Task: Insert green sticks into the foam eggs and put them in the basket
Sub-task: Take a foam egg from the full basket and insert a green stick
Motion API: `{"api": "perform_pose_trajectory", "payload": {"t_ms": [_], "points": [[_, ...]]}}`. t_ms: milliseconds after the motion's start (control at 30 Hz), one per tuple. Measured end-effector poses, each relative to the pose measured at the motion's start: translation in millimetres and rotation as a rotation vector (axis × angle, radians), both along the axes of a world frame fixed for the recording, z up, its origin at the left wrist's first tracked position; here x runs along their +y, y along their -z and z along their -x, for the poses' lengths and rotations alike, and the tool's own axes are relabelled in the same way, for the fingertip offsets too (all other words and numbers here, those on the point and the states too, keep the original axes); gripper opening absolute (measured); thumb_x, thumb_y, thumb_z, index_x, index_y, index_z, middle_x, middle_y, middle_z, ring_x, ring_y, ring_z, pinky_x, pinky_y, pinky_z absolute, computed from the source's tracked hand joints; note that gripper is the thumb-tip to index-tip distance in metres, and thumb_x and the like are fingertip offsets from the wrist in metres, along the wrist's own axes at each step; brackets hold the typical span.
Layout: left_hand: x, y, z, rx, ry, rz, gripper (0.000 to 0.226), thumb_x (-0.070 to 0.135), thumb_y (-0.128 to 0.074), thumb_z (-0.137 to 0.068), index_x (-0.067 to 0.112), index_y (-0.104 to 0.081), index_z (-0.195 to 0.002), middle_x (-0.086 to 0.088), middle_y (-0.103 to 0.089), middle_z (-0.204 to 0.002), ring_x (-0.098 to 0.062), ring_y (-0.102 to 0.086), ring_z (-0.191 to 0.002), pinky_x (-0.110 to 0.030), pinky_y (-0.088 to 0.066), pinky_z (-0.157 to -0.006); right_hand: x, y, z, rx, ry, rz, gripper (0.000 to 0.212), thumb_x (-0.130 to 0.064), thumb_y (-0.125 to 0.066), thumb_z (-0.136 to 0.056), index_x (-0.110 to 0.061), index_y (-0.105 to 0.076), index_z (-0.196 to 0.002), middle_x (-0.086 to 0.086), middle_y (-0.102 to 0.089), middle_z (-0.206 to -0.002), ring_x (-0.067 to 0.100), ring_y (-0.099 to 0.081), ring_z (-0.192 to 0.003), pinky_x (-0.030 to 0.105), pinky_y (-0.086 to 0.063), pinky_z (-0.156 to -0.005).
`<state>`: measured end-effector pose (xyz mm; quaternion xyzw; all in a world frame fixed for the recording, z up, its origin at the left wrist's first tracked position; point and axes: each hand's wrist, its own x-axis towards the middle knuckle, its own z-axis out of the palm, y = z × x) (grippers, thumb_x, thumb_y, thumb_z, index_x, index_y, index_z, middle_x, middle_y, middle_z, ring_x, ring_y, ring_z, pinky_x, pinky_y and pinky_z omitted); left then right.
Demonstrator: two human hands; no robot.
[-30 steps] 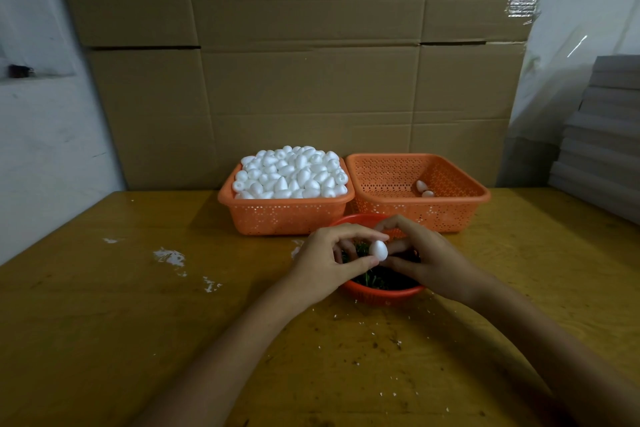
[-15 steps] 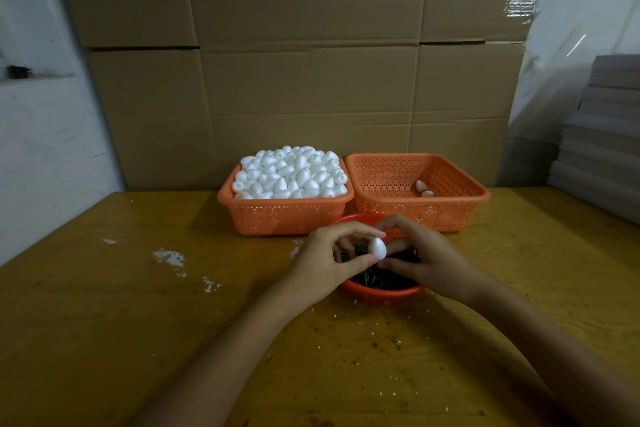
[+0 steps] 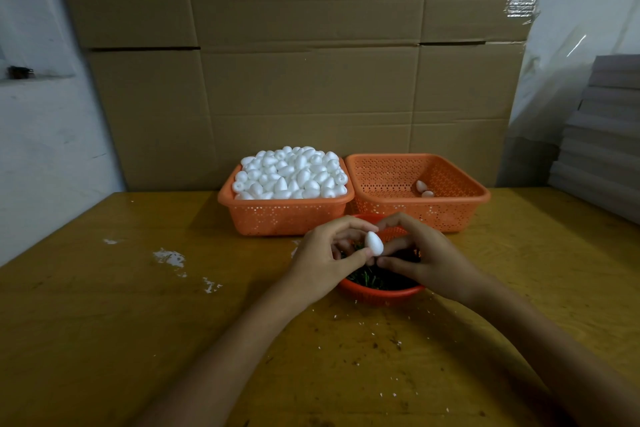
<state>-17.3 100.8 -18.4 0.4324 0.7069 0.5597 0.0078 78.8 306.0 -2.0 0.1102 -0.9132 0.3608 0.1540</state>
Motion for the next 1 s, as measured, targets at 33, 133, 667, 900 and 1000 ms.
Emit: {"api": "perform_pose_trajectory", "payload": {"t_ms": [33,133,667,900,1000], "points": [[0.0,0.2,-0.2,-0.001,-0.001,-0.002,0.027,0.027,-0.075,-0.091,0.030,-0.071,-0.117,0.010,-0.078,-0.107,-0.018,-0.074,-0.090,-0.062,-0.054,-0.081,-0.3,-0.1,-0.2,0.004,-0.006,0.003,0.047,-0.015,-0.077,-0.093,-0.035,-0.051,-0.126,-0.015,-0.080,-0.103,0.004,-0.072,-0.109,0.050,-0.053,-0.104],[0.0,1.3,-0.9,-0.002,-0.001,-0.007,0.027,0.016,-0.074,-0.093,0.028,-0.070,-0.118,0.007,-0.078,-0.105,-0.019,-0.074,-0.088,-0.062,-0.054,-0.080,-0.9,-0.3,0.2,0.016,-0.018,0.018,0.046,-0.015,-0.077,-0.093,-0.034,-0.050,-0.125,-0.014,-0.080,-0.102,0.006,-0.073,-0.107,0.052,-0.053,-0.102],[1.8,1.6,-0.9,-0.014,-0.037,-0.079,0.022,0.018,-0.075,-0.097,0.020,-0.069,-0.117,0.002,-0.080,-0.099,-0.020,-0.074,-0.071,-0.033,-0.058,-0.072,-0.3,-6.5,-1.9,0.019,-0.099,0.386,0.037,-0.016,-0.077,-0.085,-0.004,-0.053,-0.110,0.013,-0.080,-0.096,0.028,-0.077,-0.097,0.040,-0.058,-0.099],[1.6,2.1,0.3,-0.015,-0.026,-0.067,0.025,0.026,-0.075,-0.095,0.023,-0.069,-0.119,0.003,-0.080,-0.102,-0.017,-0.074,-0.073,-0.035,-0.058,-0.073,-1.5,-5.8,-1.1,0.023,-0.071,0.381,0.032,-0.008,-0.078,-0.087,-0.004,-0.054,-0.108,0.013,-0.080,-0.095,0.029,-0.077,-0.095,0.042,-0.059,-0.097],[1.4,1.5,-0.5,-0.014,-0.013,-0.068,0.026,0.028,-0.074,-0.094,0.024,-0.069,-0.119,0.004,-0.080,-0.103,-0.018,-0.074,-0.076,-0.045,-0.059,-0.075,-1.4,-4.8,-0.8,0.017,-0.048,0.370,0.029,-0.004,-0.078,-0.088,-0.004,-0.058,-0.108,0.011,-0.080,-0.094,0.027,-0.078,-0.095,0.041,-0.060,-0.096]]}}
